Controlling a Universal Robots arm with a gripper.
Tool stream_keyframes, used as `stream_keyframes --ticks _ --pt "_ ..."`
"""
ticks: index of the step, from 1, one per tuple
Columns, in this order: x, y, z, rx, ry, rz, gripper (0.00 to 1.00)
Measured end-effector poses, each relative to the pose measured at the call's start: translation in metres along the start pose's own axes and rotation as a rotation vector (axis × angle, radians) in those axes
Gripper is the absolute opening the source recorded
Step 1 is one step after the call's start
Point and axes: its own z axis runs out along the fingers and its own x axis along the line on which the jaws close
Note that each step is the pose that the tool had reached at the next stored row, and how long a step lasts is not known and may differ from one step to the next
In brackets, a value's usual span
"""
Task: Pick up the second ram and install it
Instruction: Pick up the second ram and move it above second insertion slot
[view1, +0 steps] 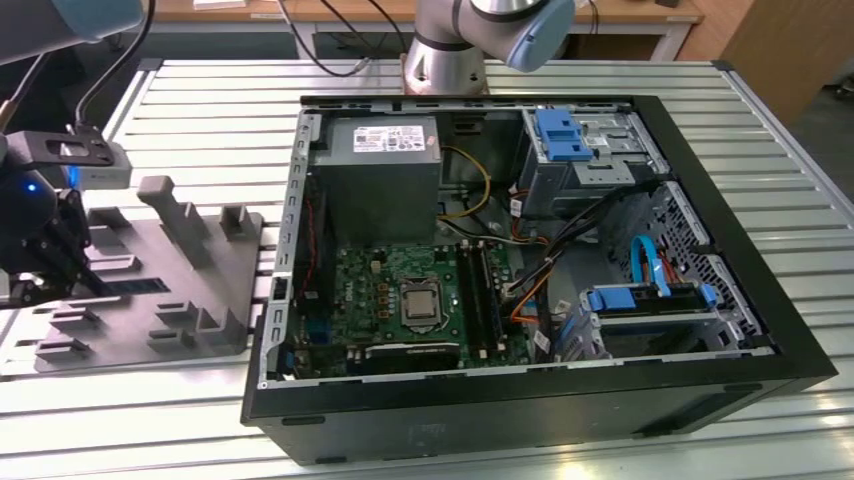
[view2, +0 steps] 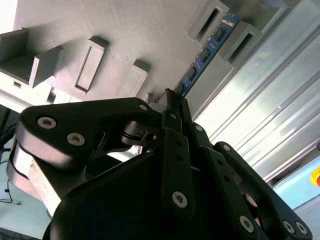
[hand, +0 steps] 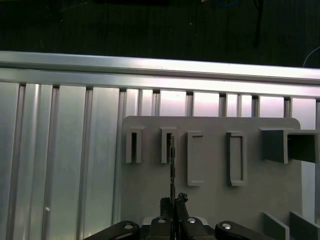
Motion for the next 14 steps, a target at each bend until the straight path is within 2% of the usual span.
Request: stream_keyframes --ticks 14 --pt "-0.0002 0.0003 -0.0082 0.0001 -0.0001 0.0 0.14"
